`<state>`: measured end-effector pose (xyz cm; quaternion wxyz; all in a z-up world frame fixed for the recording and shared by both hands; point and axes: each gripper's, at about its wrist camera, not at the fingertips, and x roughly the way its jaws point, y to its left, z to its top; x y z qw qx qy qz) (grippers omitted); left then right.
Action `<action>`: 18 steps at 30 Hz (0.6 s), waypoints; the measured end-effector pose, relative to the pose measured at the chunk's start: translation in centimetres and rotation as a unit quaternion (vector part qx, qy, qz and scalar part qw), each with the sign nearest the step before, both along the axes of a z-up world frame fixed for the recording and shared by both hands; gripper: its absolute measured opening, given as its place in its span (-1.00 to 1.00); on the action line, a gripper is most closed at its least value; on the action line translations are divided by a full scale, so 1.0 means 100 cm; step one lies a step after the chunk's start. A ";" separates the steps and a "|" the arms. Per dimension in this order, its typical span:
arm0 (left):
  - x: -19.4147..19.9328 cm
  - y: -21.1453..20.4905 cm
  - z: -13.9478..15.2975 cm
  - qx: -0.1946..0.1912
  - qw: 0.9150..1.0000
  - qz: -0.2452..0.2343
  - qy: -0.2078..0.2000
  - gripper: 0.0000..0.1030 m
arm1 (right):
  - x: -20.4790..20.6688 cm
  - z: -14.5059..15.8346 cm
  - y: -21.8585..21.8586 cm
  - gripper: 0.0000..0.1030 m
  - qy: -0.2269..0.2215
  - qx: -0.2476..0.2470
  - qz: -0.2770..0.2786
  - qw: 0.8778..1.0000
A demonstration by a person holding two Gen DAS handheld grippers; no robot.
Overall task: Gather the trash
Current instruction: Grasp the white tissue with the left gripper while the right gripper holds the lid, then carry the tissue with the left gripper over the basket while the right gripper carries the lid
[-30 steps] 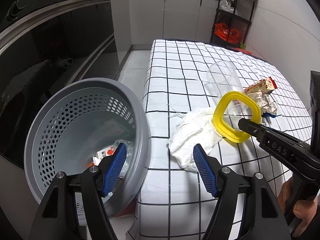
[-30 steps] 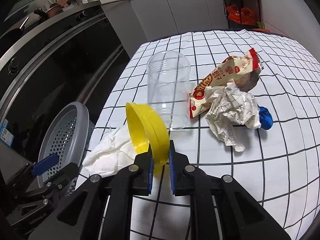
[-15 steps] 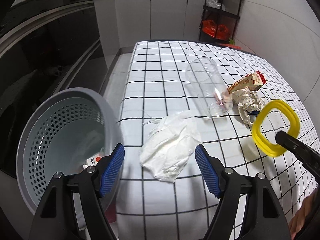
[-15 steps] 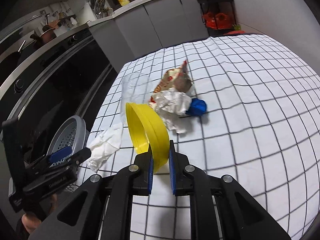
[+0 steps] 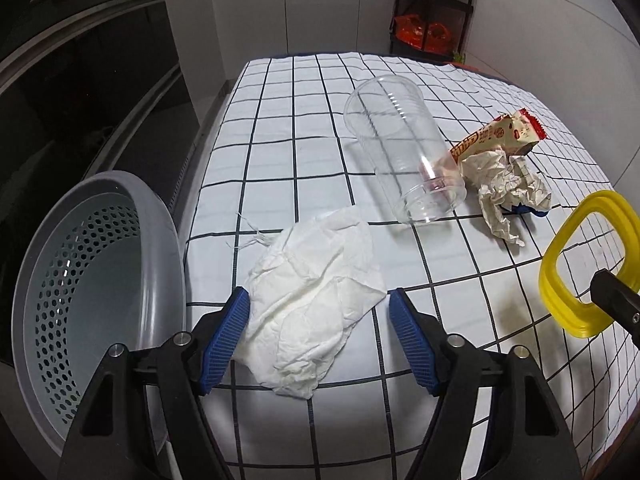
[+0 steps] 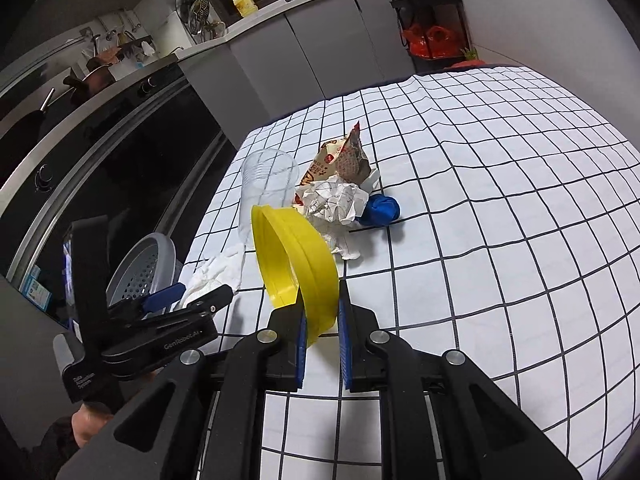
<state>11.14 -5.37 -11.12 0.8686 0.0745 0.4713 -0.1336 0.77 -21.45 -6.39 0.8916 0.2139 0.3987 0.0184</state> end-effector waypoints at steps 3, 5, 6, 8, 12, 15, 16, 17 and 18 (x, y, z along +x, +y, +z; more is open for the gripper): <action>0.000 0.000 -0.001 0.003 1.000 0.003 0.000 0.06 | 0.000 -0.001 0.000 -0.75 0.001 0.000 0.001 1.000; -0.001 0.002 -0.001 0.003 1.000 0.004 -0.003 -0.15 | 0.000 -0.001 0.000 -0.75 0.001 0.001 0.001 1.000; -0.002 0.002 0.000 0.005 1.000 0.004 -0.004 -0.30 | 0.001 -0.001 0.000 -0.75 0.001 0.000 0.001 1.000; -0.003 0.002 0.001 0.008 1.000 0.003 -0.005 -0.58 | 0.001 -0.001 0.000 -0.75 0.001 0.000 0.001 1.000; -0.007 0.005 0.005 0.000 1.000 0.002 -0.003 -0.74 | 0.000 0.001 0.003 -0.75 -0.001 -0.003 0.002 1.000; -0.016 0.008 0.015 -0.011 1.000 0.002 -0.010 -0.74 | -0.003 0.005 0.004 -0.75 -0.004 -0.005 0.002 1.000; -0.019 0.010 0.019 -0.012 1.000 0.003 -0.016 -0.74 | -0.003 0.007 0.005 -0.75 -0.005 -0.006 0.002 1.000; -0.022 0.011 0.024 -0.014 1.000 0.003 -0.020 -0.74 | -0.004 0.008 0.006 -0.75 -0.006 -0.007 0.003 1.000; -0.026 0.014 0.030 -0.019 0.999 0.004 -0.026 -0.74 | -0.005 0.009 0.007 -0.75 -0.007 -0.008 0.004 1.000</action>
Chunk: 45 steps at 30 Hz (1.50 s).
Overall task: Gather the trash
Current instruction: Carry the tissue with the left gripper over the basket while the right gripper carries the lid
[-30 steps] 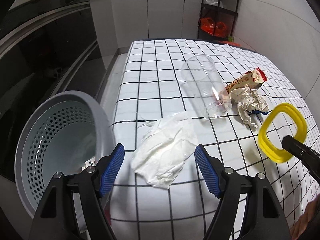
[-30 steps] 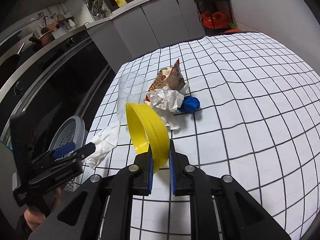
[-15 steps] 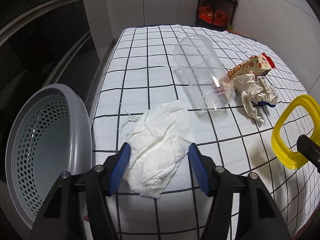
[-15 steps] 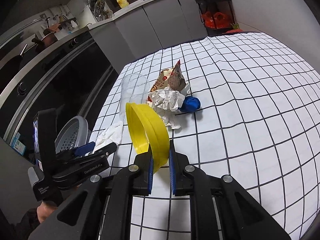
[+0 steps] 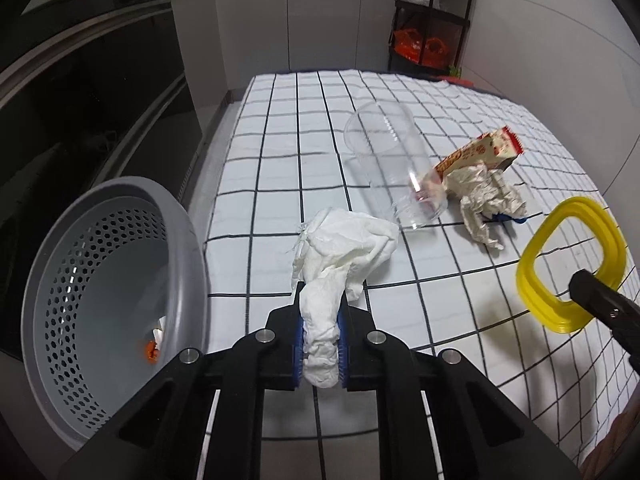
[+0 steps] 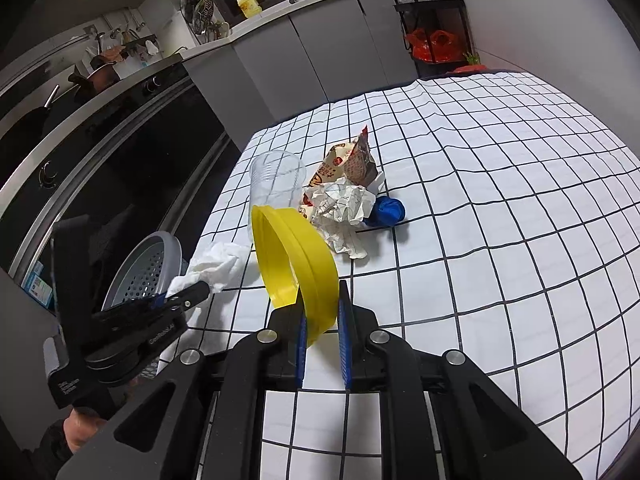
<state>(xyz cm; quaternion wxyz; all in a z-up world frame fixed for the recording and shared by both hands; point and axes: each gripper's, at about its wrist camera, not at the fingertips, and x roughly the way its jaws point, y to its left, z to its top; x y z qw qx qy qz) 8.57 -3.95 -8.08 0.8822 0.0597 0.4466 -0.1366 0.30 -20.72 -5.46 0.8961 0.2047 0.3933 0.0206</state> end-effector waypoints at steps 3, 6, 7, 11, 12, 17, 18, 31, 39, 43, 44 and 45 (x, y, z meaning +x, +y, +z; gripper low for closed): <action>-0.007 0.012 0.015 -0.007 1.000 0.010 -0.015 -0.74 | -0.003 0.006 0.005 -0.75 -0.005 -0.001 0.007 1.000; -0.012 0.028 0.027 -0.007 0.999 0.026 -0.027 -0.74 | -0.002 0.012 0.015 -0.75 -0.011 -0.001 0.021 1.000; -0.013 0.032 0.030 -0.007 0.999 0.032 -0.030 -0.74 | -0.002 0.014 0.018 -0.75 -0.012 0.000 0.025 1.000; -0.014 0.061 0.039 -0.003 0.997 0.063 -0.041 -0.74 | 0.007 0.023 0.039 -0.75 -0.022 0.006 0.055 0.998; -0.014 0.068 0.041 -0.003 0.996 0.072 -0.043 -0.74 | 0.011 0.025 0.047 -0.75 -0.025 0.007 0.066 0.997; -0.016 0.109 0.049 0.001 0.991 0.119 -0.055 -0.74 | 0.029 0.038 0.085 -0.75 -0.036 0.009 0.117 0.992; -0.016 0.119 0.050 0.002 0.990 0.130 -0.056 -0.74 | 0.033 0.040 0.093 -0.75 -0.039 0.009 0.127 0.991; -0.006 0.185 0.040 0.019 0.977 0.207 -0.041 -0.74 | 0.081 0.045 0.189 -0.75 -0.034 -0.001 0.238 0.971; 0.000 0.196 0.025 0.038 0.972 0.229 -0.025 -0.74 | 0.097 0.031 0.215 -0.75 -0.016 -0.018 0.266 0.964; 0.001 0.198 0.019 0.037 0.971 0.237 -0.015 -0.74 | 0.104 0.023 0.225 -0.75 -0.007 -0.032 0.268 0.963; 0.002 0.198 0.019 0.038 0.971 0.237 -0.014 -0.74 | 0.106 0.021 0.226 -0.75 -0.003 -0.035 0.268 0.963; 0.002 0.199 0.018 0.039 0.970 0.238 -0.013 -0.74 | 0.107 0.017 0.229 -0.75 0.001 -0.036 0.269 0.962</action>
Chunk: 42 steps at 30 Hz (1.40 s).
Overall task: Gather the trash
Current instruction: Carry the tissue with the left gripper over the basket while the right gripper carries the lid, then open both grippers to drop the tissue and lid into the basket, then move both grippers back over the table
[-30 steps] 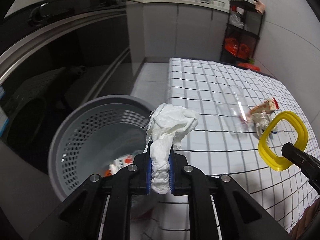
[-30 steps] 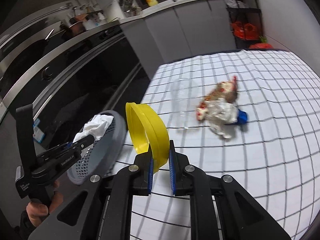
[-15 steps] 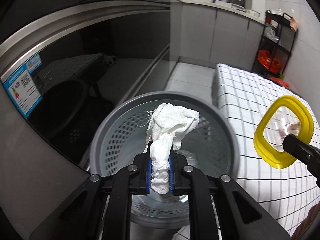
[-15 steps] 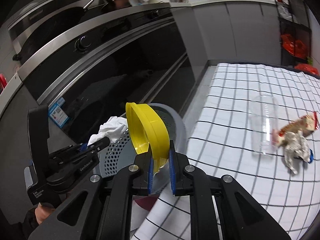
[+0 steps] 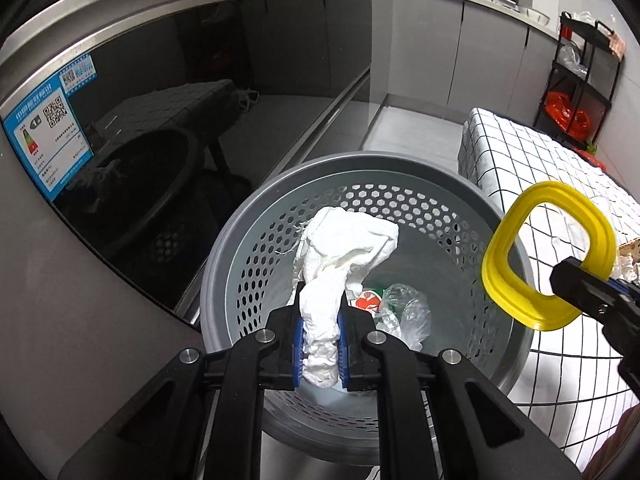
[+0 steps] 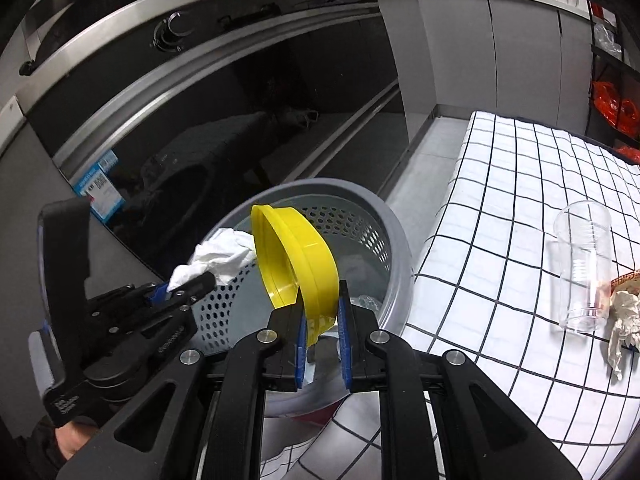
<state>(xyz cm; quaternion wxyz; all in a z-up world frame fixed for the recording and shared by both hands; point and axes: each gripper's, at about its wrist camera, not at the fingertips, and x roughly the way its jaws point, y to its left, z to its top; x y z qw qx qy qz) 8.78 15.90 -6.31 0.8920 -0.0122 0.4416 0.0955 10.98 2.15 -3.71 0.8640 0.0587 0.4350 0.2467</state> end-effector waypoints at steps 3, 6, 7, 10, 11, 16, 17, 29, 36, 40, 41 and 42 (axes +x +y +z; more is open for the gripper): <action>0.000 0.002 -0.002 -0.001 1.000 0.001 0.004 -0.74 | 0.003 -0.006 0.003 -0.75 0.007 -0.007 0.003 1.000; 0.002 0.003 -0.005 0.000 1.000 0.003 0.008 -0.74 | 0.004 -0.010 0.003 -0.75 0.010 -0.013 0.005 1.000; 0.002 0.003 -0.005 0.000 1.000 0.003 0.009 -0.74 | 0.005 -0.011 0.004 -0.75 0.011 -0.014 0.006 1.000; 0.004 0.005 -0.007 -0.001 1.000 0.005 0.012 -0.72 | 0.008 -0.012 0.008 -0.75 0.013 -0.017 0.010 1.000; 0.004 0.005 -0.008 -0.003 1.000 0.005 0.014 -0.71 | 0.009 -0.012 0.009 -0.75 0.012 -0.018 0.011 1.000; 0.002 0.010 -0.008 -0.004 1.000 0.008 0.018 -0.66 | 0.010 -0.010 0.011 -0.74 0.007 -0.017 0.010 1.000; 0.002 0.010 -0.008 -0.005 1.000 0.009 0.018 -0.65 | 0.009 -0.009 0.011 -0.70 0.006 -0.017 0.011 1.000; -0.001 0.012 -0.002 -0.004 1.000 0.012 0.011 -0.12 | 0.005 -0.006 0.003 -0.28 -0.001 -0.011 0.002 1.000; -0.004 0.013 0.001 -0.003 1.000 0.012 0.007 -0.09 | 0.002 -0.005 0.000 -0.27 0.001 -0.008 -0.002 1.000; -0.006 0.012 0.002 -0.002 1.000 0.011 0.006 0.01 | -0.002 -0.004 -0.005 -0.15 -0.002 -0.004 -0.010 1.000; -0.007 0.012 0.003 -0.001 1.000 0.011 0.004 0.04 | -0.003 -0.003 -0.006 -0.14 -0.004 -0.003 -0.012 1.000; -0.007 0.011 0.005 -0.001 1.000 0.011 0.002 0.08 | -0.005 -0.002 -0.007 -0.12 -0.005 -0.003 -0.013 1.000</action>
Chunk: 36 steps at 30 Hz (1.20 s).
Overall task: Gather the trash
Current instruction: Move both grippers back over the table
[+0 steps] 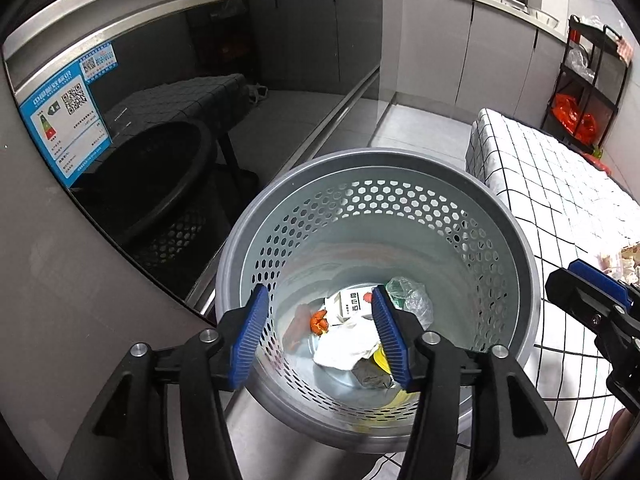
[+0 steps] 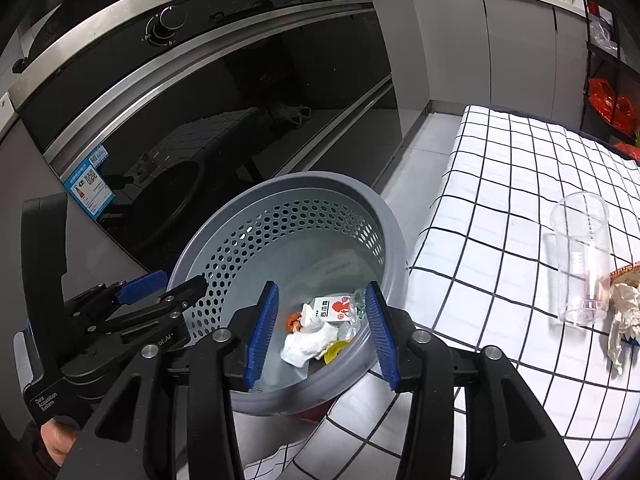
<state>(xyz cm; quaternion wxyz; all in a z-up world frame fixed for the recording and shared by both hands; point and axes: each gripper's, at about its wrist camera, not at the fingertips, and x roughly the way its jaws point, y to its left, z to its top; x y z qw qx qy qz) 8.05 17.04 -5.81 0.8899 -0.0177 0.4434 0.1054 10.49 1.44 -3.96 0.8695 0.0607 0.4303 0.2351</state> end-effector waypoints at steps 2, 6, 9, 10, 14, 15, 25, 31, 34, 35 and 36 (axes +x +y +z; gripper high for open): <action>-0.002 0.000 0.003 0.002 1.000 0.001 -0.005 0.15 | -0.004 0.003 -0.003 -0.07 -0.004 0.001 -0.004 1.000; -0.006 -0.002 0.007 0.002 1.000 0.002 -0.011 0.25 | -0.013 0.006 -0.010 0.07 -0.015 -0.003 -0.015 1.000; -0.009 -0.006 0.010 0.005 1.000 -0.001 -0.015 0.38 | -0.021 0.009 -0.018 0.22 -0.025 -0.004 -0.027 0.999; -0.010 -0.008 0.012 0.006 1.000 -0.003 -0.019 0.44 | -0.024 0.010 -0.020 0.28 -0.029 -0.006 -0.032 0.999; -0.014 -0.016 0.016 0.007 0.999 -0.012 -0.029 0.52 | -0.034 0.013 -0.030 0.39 -0.042 -0.016 -0.054 0.998; -0.014 -0.019 0.017 0.005 0.999 -0.015 -0.031 0.54 | -0.037 0.014 -0.034 0.39 -0.044 -0.020 -0.060 0.997; -0.018 -0.066 0.017 -0.005 0.996 -0.073 -0.045 0.72 | -0.080 0.016 -0.100 0.52 -0.071 -0.045 -0.151 0.985; -0.017 -0.106 0.017 -0.006 0.992 -0.119 -0.050 0.77 | -0.096 0.003 -0.158 0.52 -0.052 -0.060 -0.223 0.972; -0.014 -0.125 0.015 -0.007 0.989 -0.140 -0.049 0.77 | -0.099 -0.004 -0.181 0.52 -0.043 -0.068 -0.250 0.965; -0.013 -0.130 0.014 -0.007 0.988 -0.145 -0.049 0.78 | -0.098 -0.006 -0.187 0.52 -0.039 -0.067 -0.256 0.963; -0.010 -0.137 0.013 -0.008 0.987 -0.151 -0.048 0.78 | -0.097 -0.008 -0.192 0.52 -0.037 -0.067 -0.262 0.962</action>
